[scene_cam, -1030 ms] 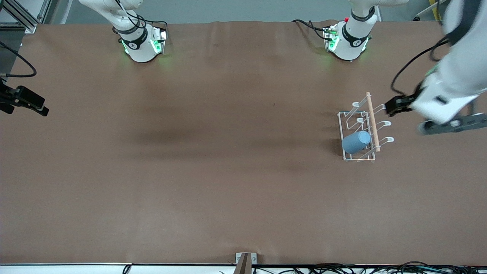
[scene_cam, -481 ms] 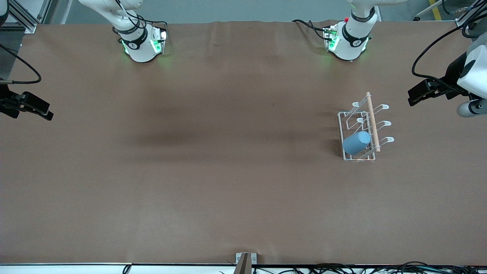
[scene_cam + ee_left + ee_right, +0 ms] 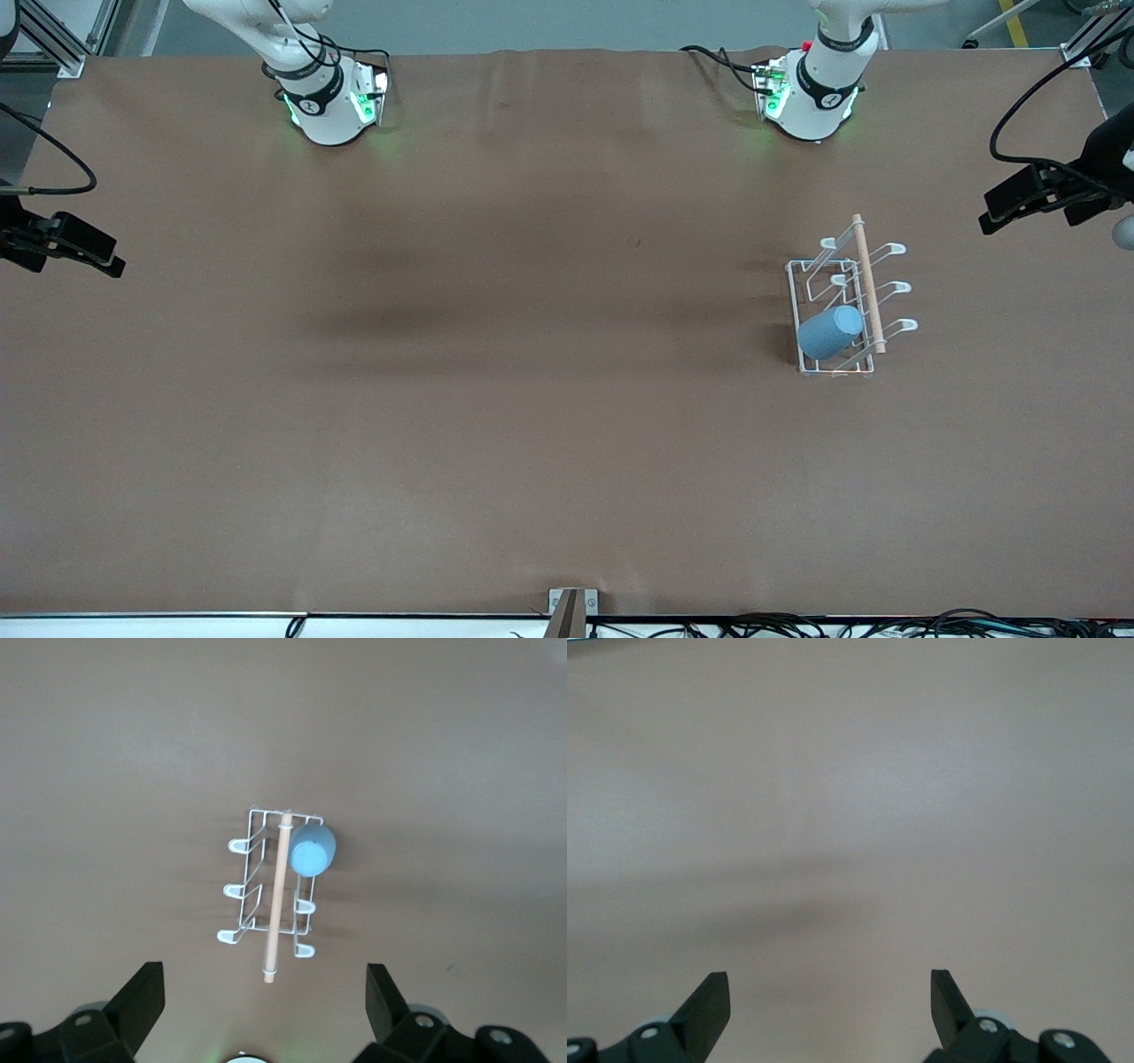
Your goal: Hang cup on cup holder
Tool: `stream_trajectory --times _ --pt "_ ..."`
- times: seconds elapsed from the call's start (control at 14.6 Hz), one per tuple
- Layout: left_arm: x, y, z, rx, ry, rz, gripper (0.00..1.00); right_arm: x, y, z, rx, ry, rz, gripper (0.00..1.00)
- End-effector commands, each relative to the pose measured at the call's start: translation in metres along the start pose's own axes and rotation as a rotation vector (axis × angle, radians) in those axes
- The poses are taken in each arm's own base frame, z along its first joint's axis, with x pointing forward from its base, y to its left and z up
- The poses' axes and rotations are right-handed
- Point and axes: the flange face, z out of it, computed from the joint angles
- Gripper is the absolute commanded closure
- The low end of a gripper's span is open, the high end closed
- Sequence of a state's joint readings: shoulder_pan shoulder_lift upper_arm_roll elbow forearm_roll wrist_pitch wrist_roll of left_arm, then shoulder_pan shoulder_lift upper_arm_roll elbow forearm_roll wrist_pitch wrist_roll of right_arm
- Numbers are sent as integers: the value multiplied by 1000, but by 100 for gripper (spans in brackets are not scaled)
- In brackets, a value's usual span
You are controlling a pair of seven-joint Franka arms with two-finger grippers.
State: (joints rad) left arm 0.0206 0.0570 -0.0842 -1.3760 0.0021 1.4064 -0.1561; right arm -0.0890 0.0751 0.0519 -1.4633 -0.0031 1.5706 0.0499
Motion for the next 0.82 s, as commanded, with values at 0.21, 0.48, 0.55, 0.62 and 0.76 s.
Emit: stream_trajectory --times 0.21,0.48,0.55,0.62,0.76 --pt "-47 -5 20 -5 7 29 0 -2 -1 -5 -16 20 23 0" --pt "-49 0 23 13 4 95 0 -3 3 -5 -17 13 28 0" --pt "-50 2 22 15 6 102 0 -2 2 -5 -16 16 26 0" --pt "-49 4 22 15 6 106 0 -2 2 -6 -16 18 28 0" --pt "-48 9 21 19 7 114 0 -3 3 -5 -17 12 30 0"
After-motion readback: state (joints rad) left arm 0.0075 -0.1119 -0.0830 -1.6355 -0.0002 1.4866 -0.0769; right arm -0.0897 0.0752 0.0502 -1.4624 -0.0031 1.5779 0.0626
